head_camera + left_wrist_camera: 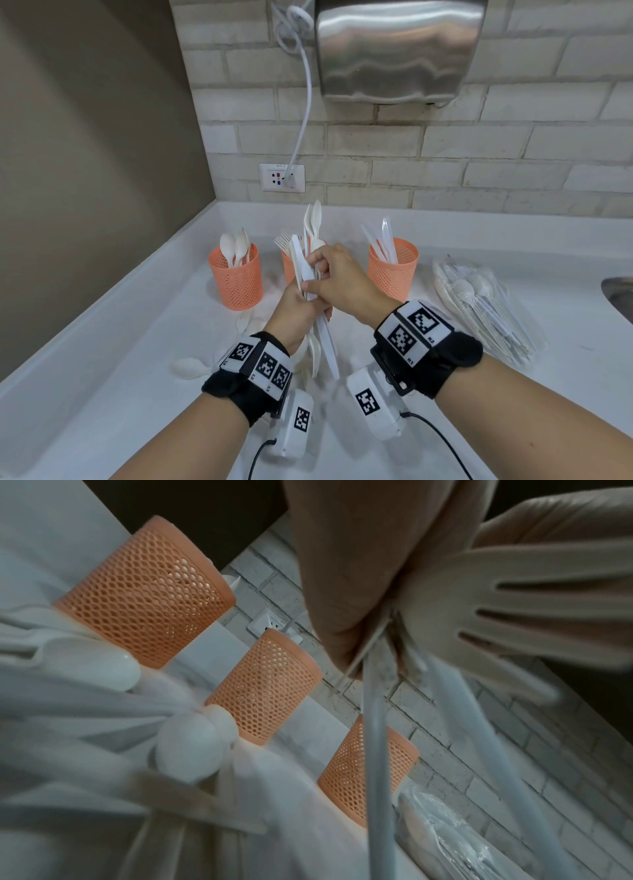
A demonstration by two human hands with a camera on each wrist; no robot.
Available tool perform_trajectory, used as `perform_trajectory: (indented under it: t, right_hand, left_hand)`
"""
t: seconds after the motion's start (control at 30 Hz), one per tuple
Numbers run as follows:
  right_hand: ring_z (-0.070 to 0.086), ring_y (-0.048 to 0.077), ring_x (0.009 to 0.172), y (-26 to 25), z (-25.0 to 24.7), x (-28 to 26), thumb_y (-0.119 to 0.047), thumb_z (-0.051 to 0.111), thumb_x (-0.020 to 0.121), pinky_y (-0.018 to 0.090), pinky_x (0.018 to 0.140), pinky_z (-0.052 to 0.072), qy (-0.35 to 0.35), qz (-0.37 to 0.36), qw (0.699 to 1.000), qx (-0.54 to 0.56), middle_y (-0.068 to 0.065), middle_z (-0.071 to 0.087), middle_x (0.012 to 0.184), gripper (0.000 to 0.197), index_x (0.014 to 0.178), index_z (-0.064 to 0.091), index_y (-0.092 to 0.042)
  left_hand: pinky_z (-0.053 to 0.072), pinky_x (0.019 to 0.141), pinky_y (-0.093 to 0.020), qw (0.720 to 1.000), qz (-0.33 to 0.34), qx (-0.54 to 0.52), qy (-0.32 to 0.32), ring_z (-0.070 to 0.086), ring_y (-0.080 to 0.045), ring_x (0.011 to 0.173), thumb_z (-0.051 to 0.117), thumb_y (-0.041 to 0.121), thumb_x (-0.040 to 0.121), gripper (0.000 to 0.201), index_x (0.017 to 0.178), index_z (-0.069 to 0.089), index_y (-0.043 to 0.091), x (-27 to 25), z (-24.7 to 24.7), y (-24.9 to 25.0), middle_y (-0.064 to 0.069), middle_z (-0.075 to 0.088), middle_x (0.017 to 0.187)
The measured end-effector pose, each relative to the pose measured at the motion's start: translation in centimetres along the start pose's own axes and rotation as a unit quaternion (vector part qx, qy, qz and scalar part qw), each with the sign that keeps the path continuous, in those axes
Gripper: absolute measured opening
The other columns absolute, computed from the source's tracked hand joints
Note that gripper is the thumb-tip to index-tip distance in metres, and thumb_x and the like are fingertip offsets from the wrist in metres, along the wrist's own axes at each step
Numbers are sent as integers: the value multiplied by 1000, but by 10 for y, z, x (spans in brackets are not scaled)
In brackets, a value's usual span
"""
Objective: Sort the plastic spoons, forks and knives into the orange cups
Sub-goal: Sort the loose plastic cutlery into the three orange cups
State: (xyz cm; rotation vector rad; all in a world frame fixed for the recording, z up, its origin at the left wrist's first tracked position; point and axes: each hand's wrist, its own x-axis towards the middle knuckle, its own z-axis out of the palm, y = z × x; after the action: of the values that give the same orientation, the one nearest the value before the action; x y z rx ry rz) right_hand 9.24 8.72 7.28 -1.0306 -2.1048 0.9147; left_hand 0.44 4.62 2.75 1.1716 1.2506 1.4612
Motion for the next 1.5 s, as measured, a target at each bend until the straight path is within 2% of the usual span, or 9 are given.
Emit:
perform_trajectory:
  t: [0.1,0.27,0.43,0.5,0.7,0.8,0.97,1.33,1.5]
  right_hand:
    - [38,0,69,1,3,0,-8,64,84,13,69,38,-13,-16,999,-34,-5,24,108,43,125,51,-10]
    - [43,11,62,6,-1,4,-6,63,85,17,59,39,-21,37,993,114,-3,38,69,11,79,54,-9]
    - [58,20,77,11,-5,7,-16,43,99,39,77,52,-12,98,950,297,5,57,82,11,96,52,-10]
    - [58,21,77,13,-5,7,-18,37,101,44,85,50,-6,106,940,324,5,57,81,13,105,46,-10]
    - [41,15,49,22,-11,8,-19,33,101,28,52,41,44,92,922,373,2,43,62,13,94,41,-12]
    - [32,9,47,28,-18,4,-17,48,96,21,43,26,13,107,939,328,-3,38,60,12,84,48,-19]
    - [32,6,51,51,-13,-14,-19,69,82,18,45,24,-177,136,955,193,-9,42,59,11,87,60,-19]
    - [41,4,56,56,-19,-22,-19,59,90,17,49,28,-280,108,940,163,-4,59,71,9,85,61,-26]
    - [37,6,53,51,-6,-20,-22,43,99,19,58,33,-250,53,945,206,-2,37,59,22,85,59,-20]
  left_hand:
    - [40,43,-16,1000,9,5,-3,48,-4,44,43,-20,83,29,84,53,7,1,0,-1,6,50,50]
    - [42,48,-17,1000,24,7,-11,49,-6,49,56,-4,87,17,100,56,7,2,-3,-5,9,54,53]
    - [52,79,-18,998,24,-58,-7,68,-9,89,48,34,90,36,118,58,14,4,-4,-8,4,72,93]
    - [51,88,-20,997,6,-80,10,67,-11,100,45,40,90,32,109,65,23,5,-4,-10,0,72,102]
    - [42,47,-18,993,-36,-105,51,48,-10,50,48,25,96,26,79,58,8,9,-5,-6,1,52,57]
    - [41,45,-18,982,-44,-176,58,48,-9,46,49,16,95,20,79,56,7,15,-10,1,2,54,54]
    - [46,46,-18,965,-32,-253,60,50,-7,44,49,15,95,21,75,54,8,26,-22,11,2,51,50]
    - [46,46,-20,962,6,-264,65,48,-8,43,46,19,97,27,71,52,12,31,-37,18,4,50,52]
    - [48,51,-21,974,-1,-223,34,51,-7,47,46,25,96,24,75,51,14,33,-31,14,6,52,55]
